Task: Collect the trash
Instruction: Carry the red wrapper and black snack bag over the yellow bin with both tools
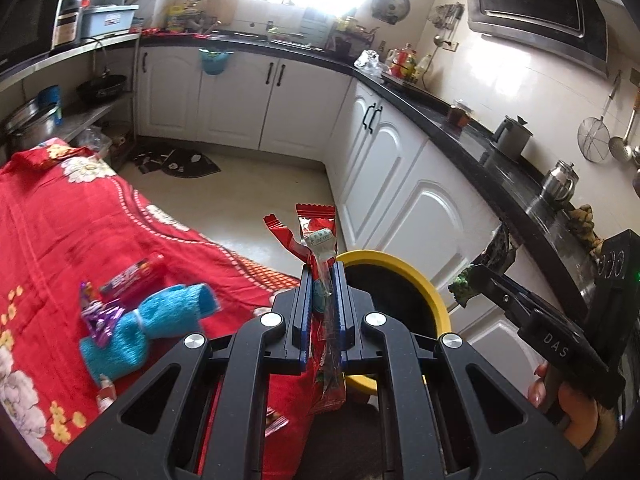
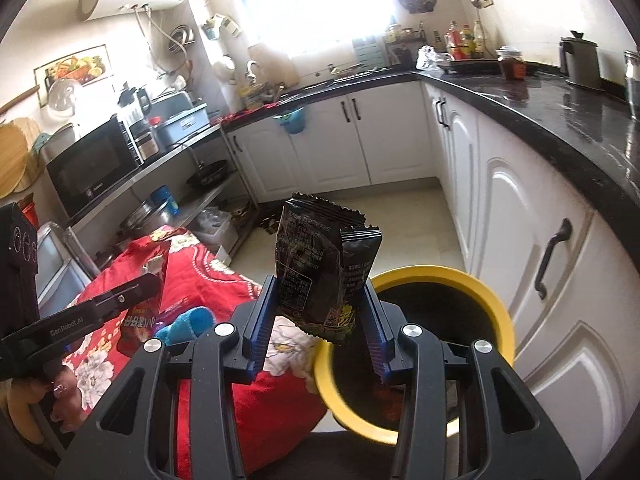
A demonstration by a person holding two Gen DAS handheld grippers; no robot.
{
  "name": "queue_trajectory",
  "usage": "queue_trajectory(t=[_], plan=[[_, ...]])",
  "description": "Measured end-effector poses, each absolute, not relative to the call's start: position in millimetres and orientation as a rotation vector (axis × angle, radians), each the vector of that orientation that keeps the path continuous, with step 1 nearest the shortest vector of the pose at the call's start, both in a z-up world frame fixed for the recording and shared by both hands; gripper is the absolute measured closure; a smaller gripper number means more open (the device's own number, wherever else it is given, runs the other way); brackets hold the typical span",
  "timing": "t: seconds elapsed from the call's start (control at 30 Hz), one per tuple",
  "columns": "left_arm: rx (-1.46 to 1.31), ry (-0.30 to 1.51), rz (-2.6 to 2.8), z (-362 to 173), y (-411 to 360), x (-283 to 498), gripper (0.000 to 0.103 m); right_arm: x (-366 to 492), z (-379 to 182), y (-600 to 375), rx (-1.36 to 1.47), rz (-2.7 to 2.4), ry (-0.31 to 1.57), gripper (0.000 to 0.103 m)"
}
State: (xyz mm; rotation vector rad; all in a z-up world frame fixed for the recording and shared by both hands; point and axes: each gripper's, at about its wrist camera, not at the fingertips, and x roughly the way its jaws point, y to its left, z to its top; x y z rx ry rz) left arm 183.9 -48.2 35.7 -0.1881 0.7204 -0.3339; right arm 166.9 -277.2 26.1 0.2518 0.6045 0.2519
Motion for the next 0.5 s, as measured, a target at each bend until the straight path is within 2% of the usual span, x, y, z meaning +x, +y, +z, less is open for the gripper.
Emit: queue_trajectory(t=[0.5], plan=[[-0.132,0.751,-0.421,25,-117,219,0.097,174,5,-318,0.253,0.141,0.631,0.064]])
